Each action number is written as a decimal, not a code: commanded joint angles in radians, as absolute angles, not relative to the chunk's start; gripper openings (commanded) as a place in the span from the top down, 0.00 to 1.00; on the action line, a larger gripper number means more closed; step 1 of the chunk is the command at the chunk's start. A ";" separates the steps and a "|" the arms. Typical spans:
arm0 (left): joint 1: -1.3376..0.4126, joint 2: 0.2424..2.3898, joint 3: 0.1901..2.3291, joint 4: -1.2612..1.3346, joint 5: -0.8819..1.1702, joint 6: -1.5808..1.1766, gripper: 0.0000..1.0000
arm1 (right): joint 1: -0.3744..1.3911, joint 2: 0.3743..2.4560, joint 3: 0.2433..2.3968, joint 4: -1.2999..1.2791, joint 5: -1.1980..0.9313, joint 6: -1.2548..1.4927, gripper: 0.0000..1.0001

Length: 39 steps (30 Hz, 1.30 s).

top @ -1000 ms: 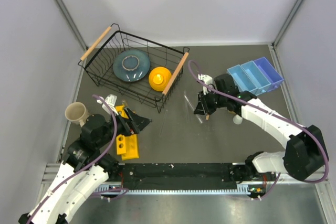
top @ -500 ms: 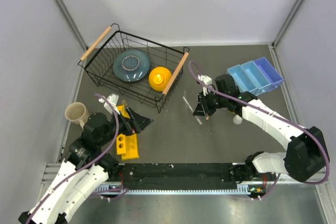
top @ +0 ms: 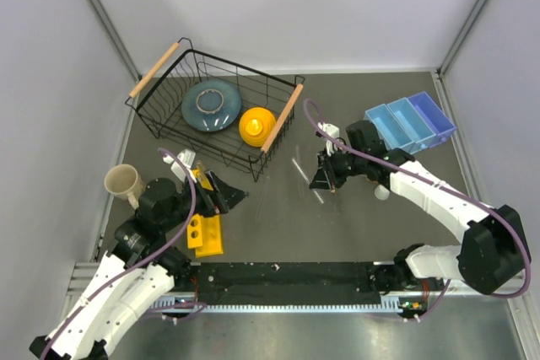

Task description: Organize the chemistry lab equipment

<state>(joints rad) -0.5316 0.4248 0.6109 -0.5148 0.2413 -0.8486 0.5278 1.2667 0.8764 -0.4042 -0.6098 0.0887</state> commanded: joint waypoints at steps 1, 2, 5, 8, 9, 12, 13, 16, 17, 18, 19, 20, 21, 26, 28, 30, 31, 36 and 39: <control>-0.528 0.439 0.604 -0.433 0.265 -0.834 0.02 | 0.525 1.227 0.874 -0.374 -0.660 0.072 0.86; -0.529 0.442 0.604 -0.428 0.268 -0.833 0.02 | 0.523 1.227 0.873 -0.374 -0.664 0.072 0.86; -0.529 0.449 0.607 -0.411 0.288 -0.831 0.02 | 0.523 1.221 0.870 -0.374 -0.678 0.072 0.87; -0.529 0.468 0.611 -0.385 0.316 -0.830 0.02 | 0.525 1.216 0.867 -0.374 -0.690 0.068 0.86; -0.529 0.472 0.614 -0.377 0.325 -0.827 0.02 | 0.526 1.215 0.864 -0.374 -0.693 0.069 0.86; -0.529 0.508 0.626 -0.347 0.353 -0.822 0.02 | 0.523 1.212 0.861 -0.376 -0.710 0.066 0.86; -0.529 0.529 0.632 -0.339 0.365 -0.822 0.02 | 0.523 1.210 0.859 -0.376 -0.722 0.064 0.86; -0.531 0.580 0.663 -0.318 0.386 -0.810 0.02 | 0.525 1.209 0.859 -0.376 -0.736 0.063 0.86; -0.531 0.594 0.673 -0.316 0.394 -0.802 0.02 | 0.525 1.207 0.859 -0.377 -0.739 0.061 0.86; -0.531 0.604 0.693 -0.314 0.396 -0.801 0.02 | 0.523 1.207 0.859 -0.376 -0.744 0.063 0.86; -0.534 0.624 0.699 -0.311 0.396 -0.798 0.02 | 0.523 1.207 0.861 -0.376 -0.750 0.061 0.86; -0.537 0.633 0.706 -0.307 0.394 -0.796 0.02 | 0.525 1.209 0.861 -0.376 -0.755 0.061 0.86; -0.540 0.640 0.712 -0.299 0.393 -0.795 0.02 | 0.525 1.207 0.859 -0.376 -0.756 0.061 0.86; -0.567 0.686 0.713 -0.247 0.387 -0.802 0.01 | 0.525 1.201 0.858 -0.377 -0.770 0.061 0.86; -0.577 0.704 0.719 -0.241 0.379 -0.802 0.02 | 0.523 1.201 0.857 -0.379 -0.778 0.061 0.86; -0.589 0.719 0.733 -0.241 0.376 -0.795 0.02 | 0.523 1.206 0.859 -0.377 -0.782 0.061 0.86; -0.591 0.727 0.736 -0.242 0.374 -0.793 0.02 | 0.525 1.215 0.862 -0.377 -0.790 0.061 0.86; -0.597 0.716 0.738 -0.253 0.347 -0.793 0.02 | 0.535 1.241 0.885 -0.383 -0.802 0.061 0.86; -0.597 0.712 0.723 -0.232 0.336 -0.811 0.02 | 0.541 1.235 0.885 -0.388 -0.807 0.058 0.86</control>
<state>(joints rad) -0.5938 0.7269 0.6987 -0.3096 0.3595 -0.8089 0.5308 1.2388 0.8574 -0.4095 -0.7731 0.0784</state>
